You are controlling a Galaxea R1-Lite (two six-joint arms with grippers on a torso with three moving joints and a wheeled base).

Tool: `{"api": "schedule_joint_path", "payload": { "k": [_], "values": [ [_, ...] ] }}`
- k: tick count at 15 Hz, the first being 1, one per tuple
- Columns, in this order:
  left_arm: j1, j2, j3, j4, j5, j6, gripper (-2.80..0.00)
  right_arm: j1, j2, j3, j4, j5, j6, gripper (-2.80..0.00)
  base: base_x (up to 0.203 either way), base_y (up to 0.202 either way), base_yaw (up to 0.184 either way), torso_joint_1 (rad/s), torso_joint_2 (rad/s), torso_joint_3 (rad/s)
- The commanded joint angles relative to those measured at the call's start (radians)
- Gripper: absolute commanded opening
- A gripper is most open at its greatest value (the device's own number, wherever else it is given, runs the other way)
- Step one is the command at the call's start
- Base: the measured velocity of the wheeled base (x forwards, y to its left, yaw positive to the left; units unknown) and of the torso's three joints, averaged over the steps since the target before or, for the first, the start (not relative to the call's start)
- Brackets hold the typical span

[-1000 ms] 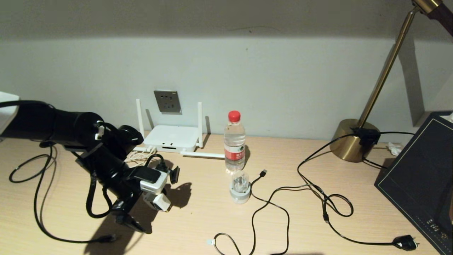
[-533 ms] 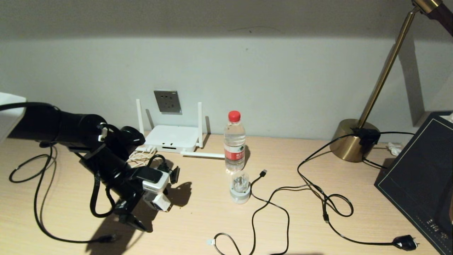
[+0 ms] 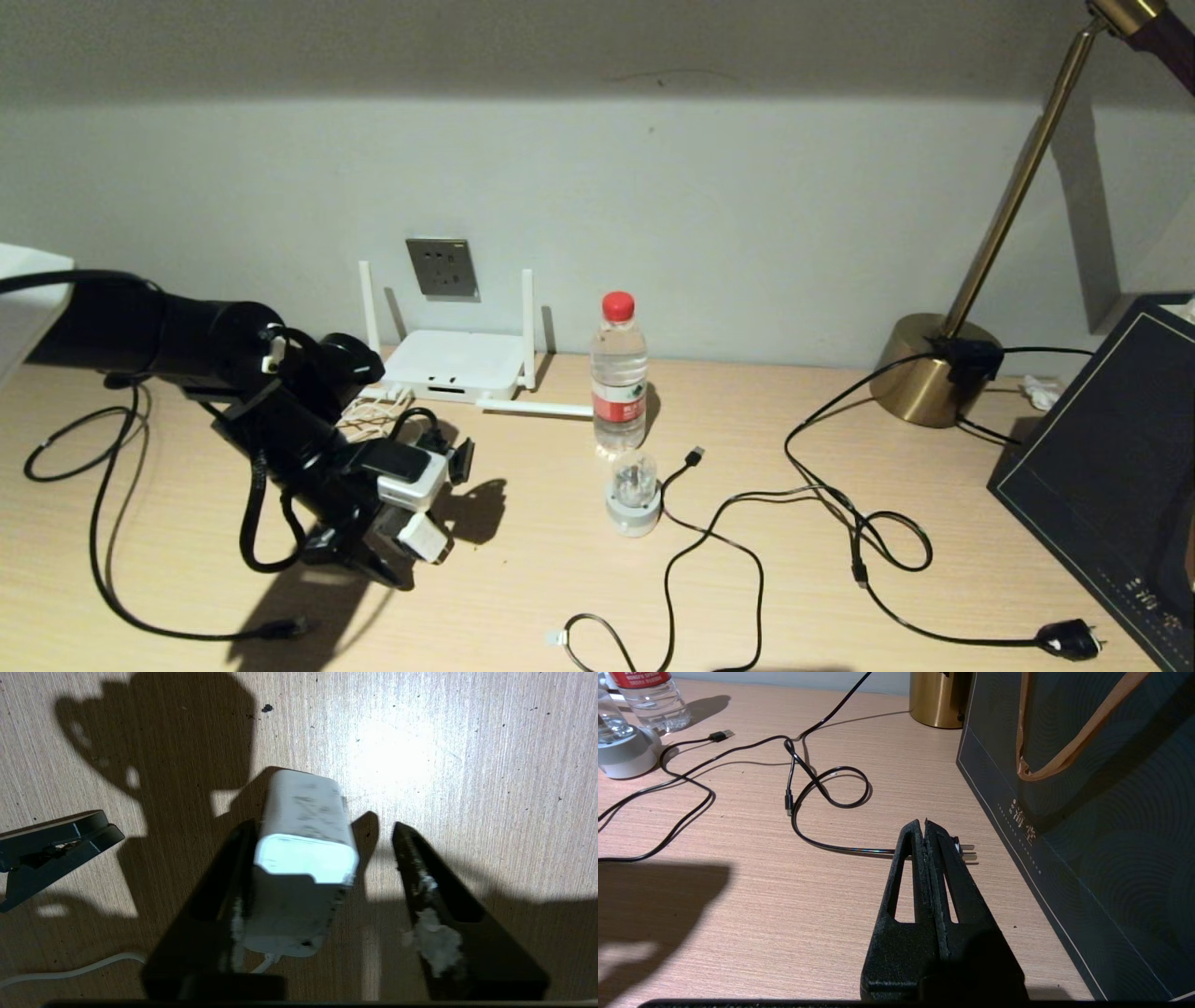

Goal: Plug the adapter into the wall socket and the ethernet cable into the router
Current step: Pick up plug

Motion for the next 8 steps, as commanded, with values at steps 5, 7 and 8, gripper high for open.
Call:
{"api": "schedule_joint_path", "payload": {
  "k": [5, 7, 8],
  "values": [
    [-0.006, 0.007, -0.001, 0.004, -0.002, 0.008, -2.8, 0.0, 0.001, 0.0, -0.001, 0.001, 0.0, -2.8, 0.0, 0.0, 0.0, 0.0, 0.0, 0.0],
    [-0.006, 0.008, 0.0, 0.004, -0.002, 0.008, -2.8, 0.0, 0.001, 0.0, -0.001, 0.001, 0.0, -2.8, 0.0, 0.0, 0.0, 0.0, 0.0, 0.0],
    [-0.004, 0.002, 0.0, 0.004, -0.002, 0.007, -2.8, 0.0, 0.001, 0.0, -0.001, 0.001, 0.0, -2.8, 0.0, 0.0, 0.0, 0.0, 0.0, 0.0]
  ]
}}
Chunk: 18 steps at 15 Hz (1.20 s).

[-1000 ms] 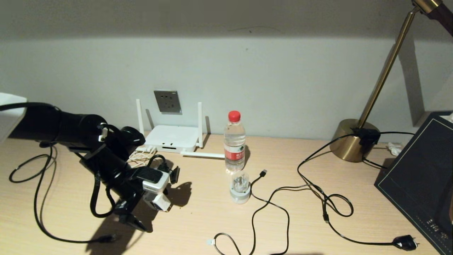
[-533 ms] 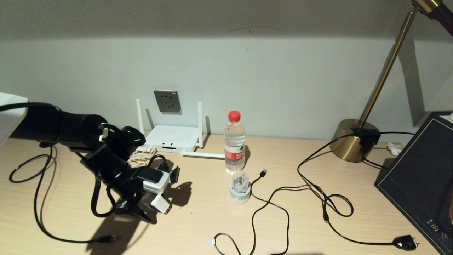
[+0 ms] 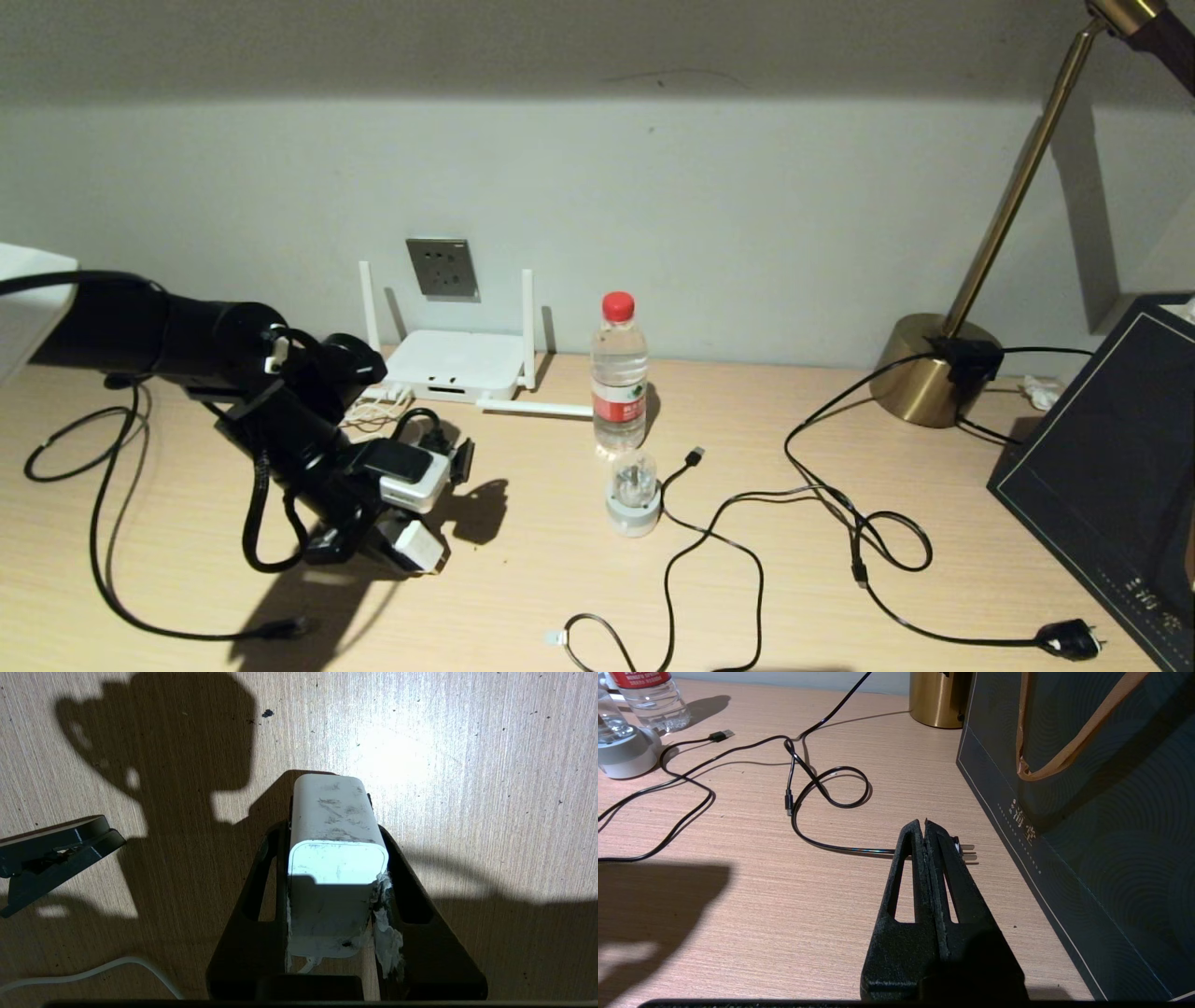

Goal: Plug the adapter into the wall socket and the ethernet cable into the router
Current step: Pick up plug, then align plug and socket

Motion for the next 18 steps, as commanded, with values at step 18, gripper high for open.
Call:
{"api": "schedule_joint_path", "payload": {
  "k": [18],
  "values": [
    [0.391, -0.488, 0.629, -1.277, -0.32, -1.143, -2.8, 0.0, 0.001, 0.0, 0.0, 0.0, -0.001, -2.8, 0.0, 0.0, 0.0, 0.0, 0.0, 0.0]
  ]
}}
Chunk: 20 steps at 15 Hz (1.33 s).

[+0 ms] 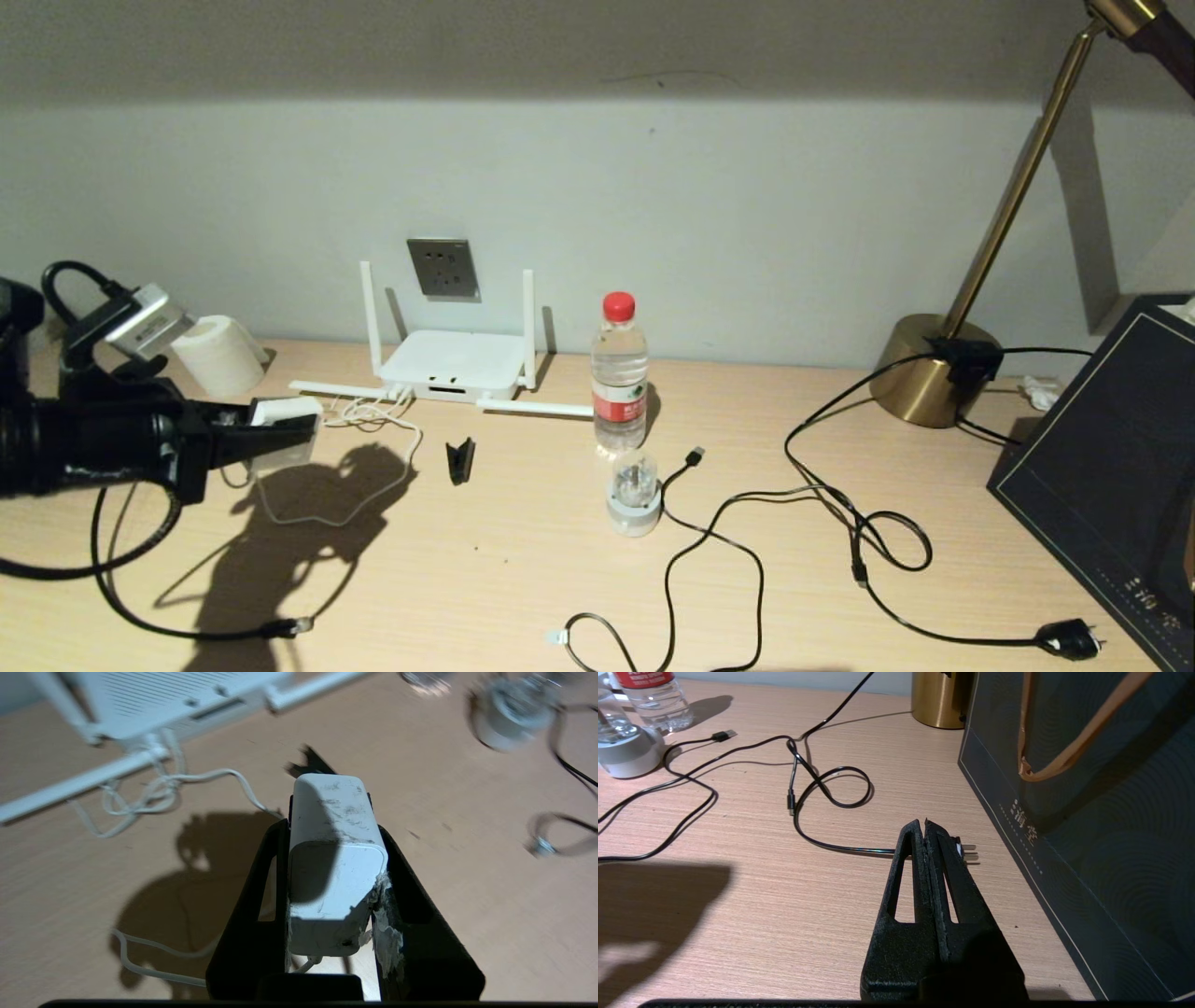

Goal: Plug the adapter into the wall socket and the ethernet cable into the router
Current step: Align plug and socket

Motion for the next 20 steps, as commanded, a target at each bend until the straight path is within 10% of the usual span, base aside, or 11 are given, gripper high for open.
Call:
{"api": "schedule_joint_path", "payload": {
  "k": [1, 7, 20],
  "values": [
    [-0.021, 0.114, 0.134, -0.633, 0.063, -0.128, -2.8, 0.0, 0.001, 0.0, -0.001, 0.001, -0.001, -2.8, 0.0, 0.0, 0.0, 0.0, 0.0, 0.0],
    [-0.134, 0.633, 0.08, -1.438, 0.291, -0.291, -2.8, 0.0, 0.001, 0.0, -0.001, 0.001, 0.001, -2.8, 0.0, 0.0, 0.0, 0.0, 0.0, 0.0],
    [-0.299, 0.814, -0.223, -1.525, 0.499, -0.418, -2.8, 0.0, 0.001, 0.0, -0.001, 0.001, -0.001, -2.8, 0.0, 0.0, 0.0, 0.0, 0.0, 0.0]
  ]
}}
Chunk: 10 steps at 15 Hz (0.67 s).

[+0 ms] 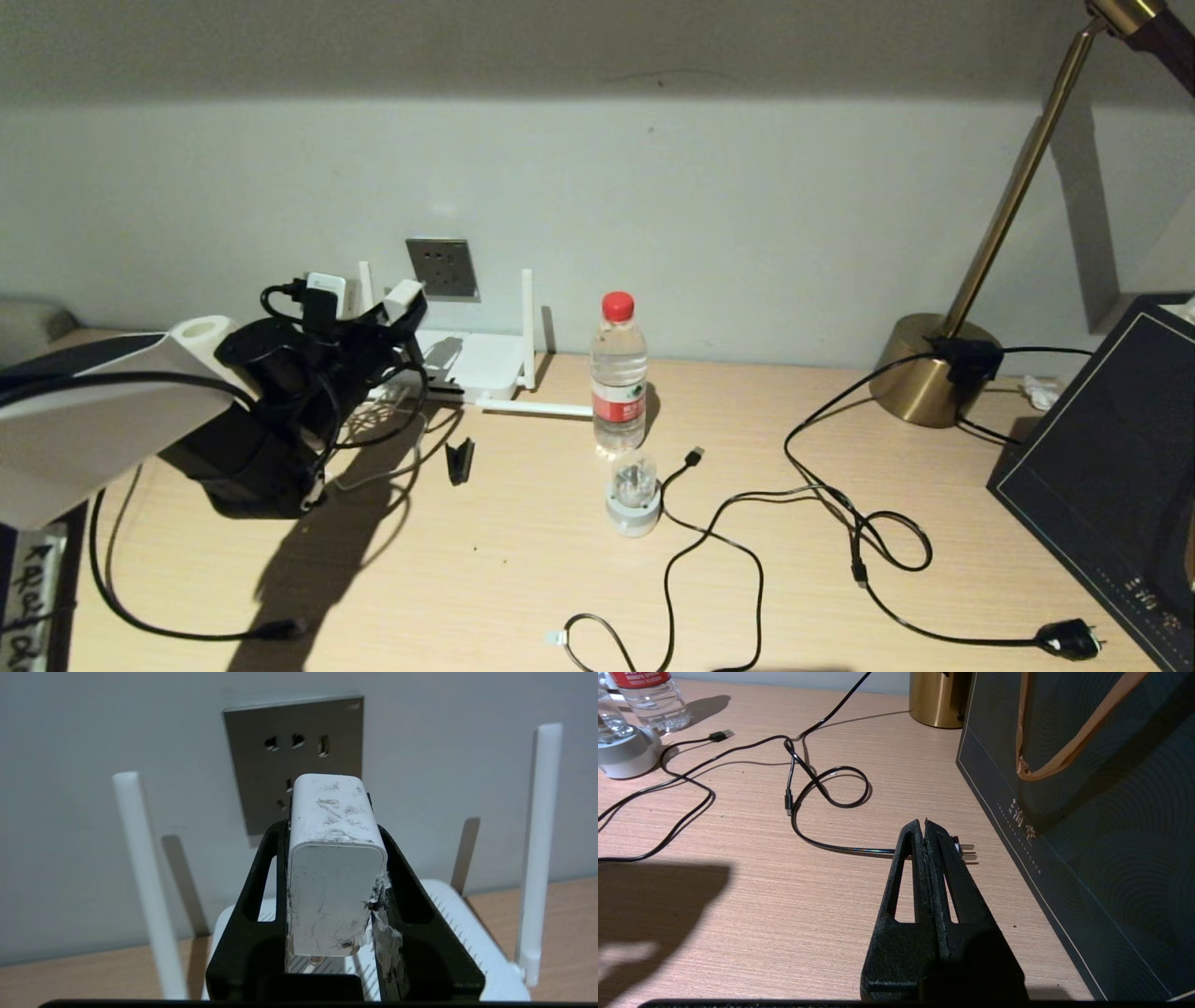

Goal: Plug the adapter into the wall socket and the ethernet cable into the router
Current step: Align plug and socket

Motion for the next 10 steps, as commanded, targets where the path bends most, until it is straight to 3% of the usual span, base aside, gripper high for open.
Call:
{"api": "schedule_joint_path", "payload": {
  "k": [1, 4, 6, 10],
  "values": [
    [-0.008, 0.028, -0.042, -0.008, 0.007, -0.019, -2.8, 0.0, 0.001, 0.0, -0.001, 0.0, -0.001, -2.8, 0.0, 0.0, 0.0, 0.0, 0.0, 0.0],
    [-0.011, 0.032, -0.068, 0.006, 0.027, -0.04, -2.8, 0.0, 0.001, 0.0, -0.001, 0.0, -0.001, -2.8, 0.0, 0.0, 0.0, 0.0, 0.0, 0.0],
    [-0.012, 0.039, -0.095, 0.023, 0.051, -0.101, -2.8, 0.0, 0.001, 0.0, -0.001, 0.0, -0.001, -2.8, 0.0, 0.0, 0.0, 0.0, 0.0, 0.0],
    [-0.013, 0.072, -0.15, 0.038, 0.048, -0.113, -2.8, 0.0, 0.001, 0.0, -0.001, 0.0, -0.001, -2.8, 0.0, 0.0, 0.0, 0.0, 0.0, 0.0]
  ]
}}
